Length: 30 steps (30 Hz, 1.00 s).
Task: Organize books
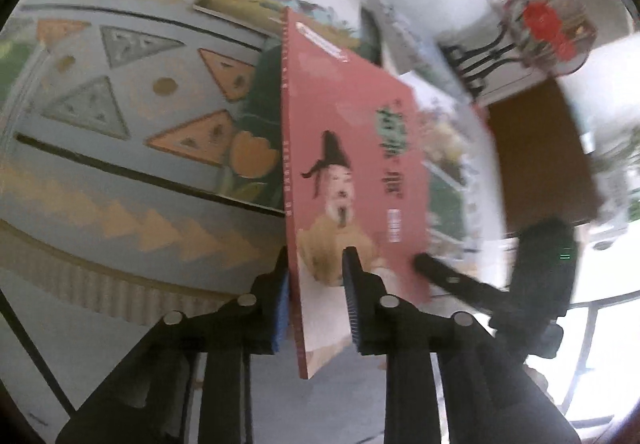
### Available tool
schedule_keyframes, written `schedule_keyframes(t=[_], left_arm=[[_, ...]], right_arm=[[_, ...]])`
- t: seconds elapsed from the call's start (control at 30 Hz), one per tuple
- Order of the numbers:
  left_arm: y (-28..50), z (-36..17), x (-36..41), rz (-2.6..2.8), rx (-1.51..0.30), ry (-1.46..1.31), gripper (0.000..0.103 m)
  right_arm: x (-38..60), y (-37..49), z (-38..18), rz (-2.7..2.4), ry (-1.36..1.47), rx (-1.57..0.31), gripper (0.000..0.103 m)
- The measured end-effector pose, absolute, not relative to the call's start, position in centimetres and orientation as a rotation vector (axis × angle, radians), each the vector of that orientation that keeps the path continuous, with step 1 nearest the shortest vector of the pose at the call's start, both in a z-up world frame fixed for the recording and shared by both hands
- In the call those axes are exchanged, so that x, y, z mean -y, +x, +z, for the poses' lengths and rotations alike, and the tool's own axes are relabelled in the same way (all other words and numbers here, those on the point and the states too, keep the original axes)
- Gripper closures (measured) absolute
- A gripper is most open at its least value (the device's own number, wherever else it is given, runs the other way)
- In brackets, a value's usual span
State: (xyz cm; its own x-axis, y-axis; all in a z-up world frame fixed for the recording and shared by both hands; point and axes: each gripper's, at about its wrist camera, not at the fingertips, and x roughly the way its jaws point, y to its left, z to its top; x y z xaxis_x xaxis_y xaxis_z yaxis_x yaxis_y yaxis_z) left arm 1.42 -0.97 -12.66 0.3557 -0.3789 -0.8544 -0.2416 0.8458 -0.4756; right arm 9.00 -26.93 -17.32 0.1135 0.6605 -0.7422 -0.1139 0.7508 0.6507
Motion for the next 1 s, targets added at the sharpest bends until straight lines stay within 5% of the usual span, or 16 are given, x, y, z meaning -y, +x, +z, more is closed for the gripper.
schedule_keyframes(t=[0.27, 0.43, 1.0], left_arm=[[2.2, -14.5, -0.4, -0.081, -1.301, -0.547, 0.083], [1.6, -13.6, -0.4, -0.112, -1.264, -0.551, 0.084], [1.7, -8.1, -1.8, -0.090, -1.177, -0.351, 0.084]], right_arm=[[26.2, 7.8, -16.2, 0.810, 0.637, -1.285, 0.082], [24.1, 8.1, -16.5, 0.727, 0.489, -1.298, 0.094], [18.8, 4.4, -9.7, 0.656, 0.219, -1.136, 0.093]])
